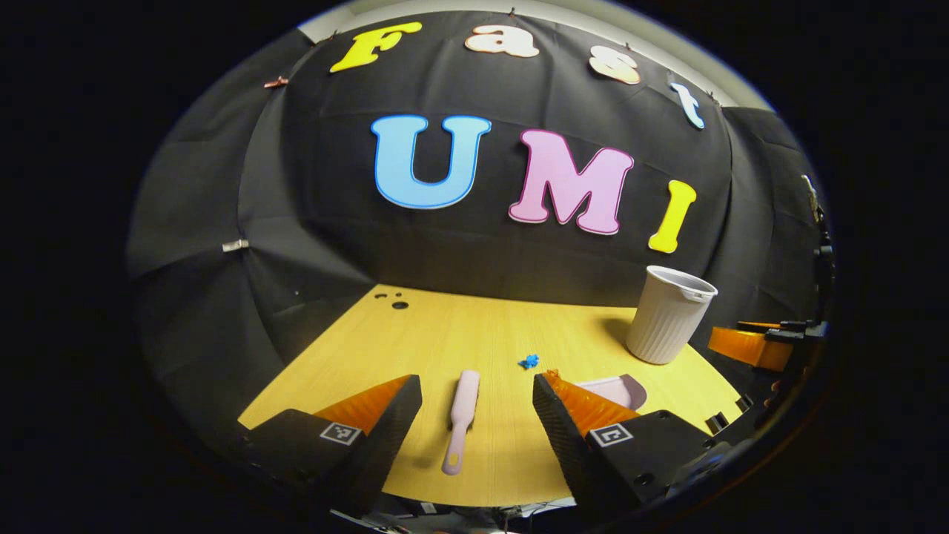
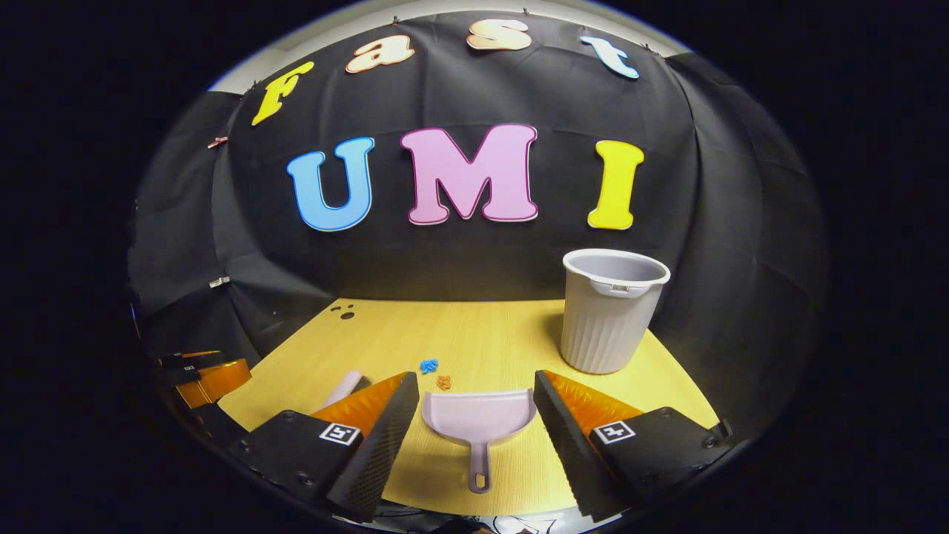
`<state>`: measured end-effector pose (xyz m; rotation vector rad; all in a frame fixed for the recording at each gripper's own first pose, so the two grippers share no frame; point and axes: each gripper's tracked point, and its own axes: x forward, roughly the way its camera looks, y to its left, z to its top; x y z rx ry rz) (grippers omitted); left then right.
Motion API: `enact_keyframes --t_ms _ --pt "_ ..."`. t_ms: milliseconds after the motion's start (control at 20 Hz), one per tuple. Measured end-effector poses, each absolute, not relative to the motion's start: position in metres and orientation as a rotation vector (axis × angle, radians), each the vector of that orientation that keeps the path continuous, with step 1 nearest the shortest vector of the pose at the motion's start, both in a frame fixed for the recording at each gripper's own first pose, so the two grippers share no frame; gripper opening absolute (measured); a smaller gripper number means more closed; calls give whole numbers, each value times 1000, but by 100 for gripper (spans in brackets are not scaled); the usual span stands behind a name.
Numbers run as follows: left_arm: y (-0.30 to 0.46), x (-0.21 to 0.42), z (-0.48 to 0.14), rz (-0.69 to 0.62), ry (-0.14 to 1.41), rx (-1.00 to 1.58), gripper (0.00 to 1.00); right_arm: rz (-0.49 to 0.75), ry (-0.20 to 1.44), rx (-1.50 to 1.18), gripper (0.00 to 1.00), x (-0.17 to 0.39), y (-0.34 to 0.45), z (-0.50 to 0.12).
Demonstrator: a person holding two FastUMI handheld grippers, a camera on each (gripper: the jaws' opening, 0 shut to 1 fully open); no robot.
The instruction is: Pick up the small broom and dustpan from the desktop, sweep the trash into the dustpan with the broom, and then empty the trash into the garbage bin.
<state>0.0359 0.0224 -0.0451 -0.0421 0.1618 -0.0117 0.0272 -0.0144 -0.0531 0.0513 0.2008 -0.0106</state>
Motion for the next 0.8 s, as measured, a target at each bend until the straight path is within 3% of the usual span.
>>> enact_keyframes --t_ms 400,800 --pt "27 64 -86 3 306 -48 96 -12 453 115 99 57 -14 -121" --pt "41 93 -128 67 447 -84 96 -16 825 150 99 70 -16 -240"
